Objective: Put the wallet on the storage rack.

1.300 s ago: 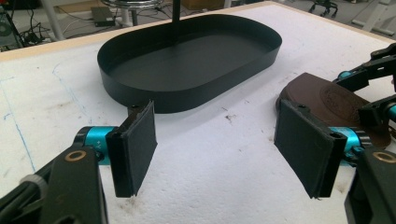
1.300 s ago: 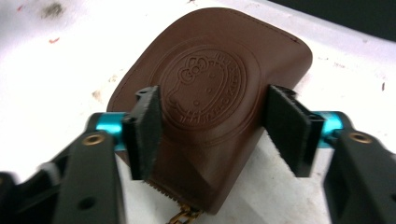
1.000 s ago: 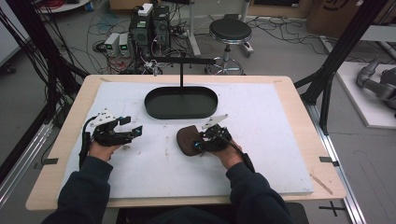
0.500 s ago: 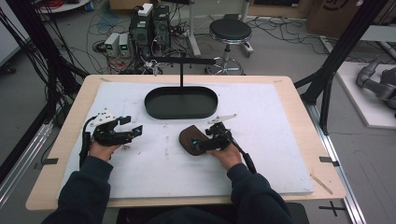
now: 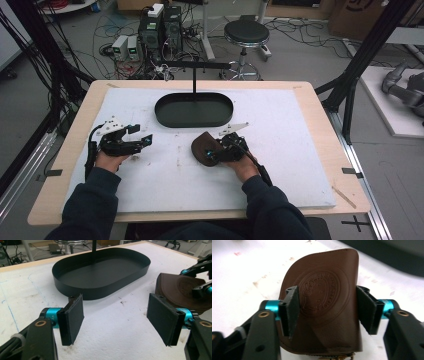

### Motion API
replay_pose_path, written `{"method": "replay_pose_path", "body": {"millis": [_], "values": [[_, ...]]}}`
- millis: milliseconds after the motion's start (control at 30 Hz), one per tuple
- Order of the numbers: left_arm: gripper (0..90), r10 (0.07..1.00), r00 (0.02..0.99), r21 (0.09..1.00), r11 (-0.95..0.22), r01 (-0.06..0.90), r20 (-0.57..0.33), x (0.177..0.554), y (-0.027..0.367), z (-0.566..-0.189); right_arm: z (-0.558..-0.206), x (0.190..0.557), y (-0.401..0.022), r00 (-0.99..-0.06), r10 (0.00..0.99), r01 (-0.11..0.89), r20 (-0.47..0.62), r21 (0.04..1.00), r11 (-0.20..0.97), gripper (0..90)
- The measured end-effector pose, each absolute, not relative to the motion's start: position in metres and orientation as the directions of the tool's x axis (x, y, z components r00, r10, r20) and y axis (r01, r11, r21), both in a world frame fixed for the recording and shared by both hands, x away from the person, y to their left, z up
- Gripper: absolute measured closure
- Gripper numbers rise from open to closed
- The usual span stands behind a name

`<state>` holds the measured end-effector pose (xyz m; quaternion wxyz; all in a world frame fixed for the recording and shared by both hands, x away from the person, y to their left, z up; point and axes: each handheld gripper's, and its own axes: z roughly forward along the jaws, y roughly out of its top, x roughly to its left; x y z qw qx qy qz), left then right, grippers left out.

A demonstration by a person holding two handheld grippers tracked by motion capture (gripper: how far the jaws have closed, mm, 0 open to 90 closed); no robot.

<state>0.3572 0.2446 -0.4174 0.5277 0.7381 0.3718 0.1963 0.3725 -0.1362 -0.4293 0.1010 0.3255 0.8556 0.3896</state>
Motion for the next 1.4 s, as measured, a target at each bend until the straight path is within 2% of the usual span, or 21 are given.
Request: {"method": "replay_pose_path", "body": {"millis": [400, 600, 733, 1133, 1400], "values": [[29.6, 0.756, 0.647, 0.926, -0.167, 0.337, -0.099, 0.357, 0.245, -0.417, -0.401, 0.371, -0.167, -0.730, 0.676, 0.393, -0.106, 0.744, 0.541, 61.7], [30.0, 0.757, 0.646, 0.929, -0.164, 0.331, -0.097, 0.357, 0.245, -0.416, -0.392, 0.368, -0.176, -0.706, 0.675, 0.347, -0.212, 0.728, 0.591, 65.4], [30.0, 0.756, 0.647, 0.929, -0.162, 0.332, -0.099, 0.357, 0.245, -0.417, -0.391, 0.362, -0.170, -0.713, 0.634, 0.275, -0.299, 0.712, 0.646, 65.7], [30.1, 0.756, 0.647, 0.930, -0.160, 0.330, -0.099, 0.356, 0.245, -0.416, -0.386, 0.346, -0.166, -0.795, 0.536, 0.169, -0.284, 0.745, 0.645, 66.7], [30.3, 0.753, 0.650, 0.929, -0.163, 0.333, -0.101, 0.356, 0.245, -0.416, -0.386, 0.345, -0.166, -0.810, 0.523, 0.161, -0.266, 0.757, 0.634, 64.1]]}}
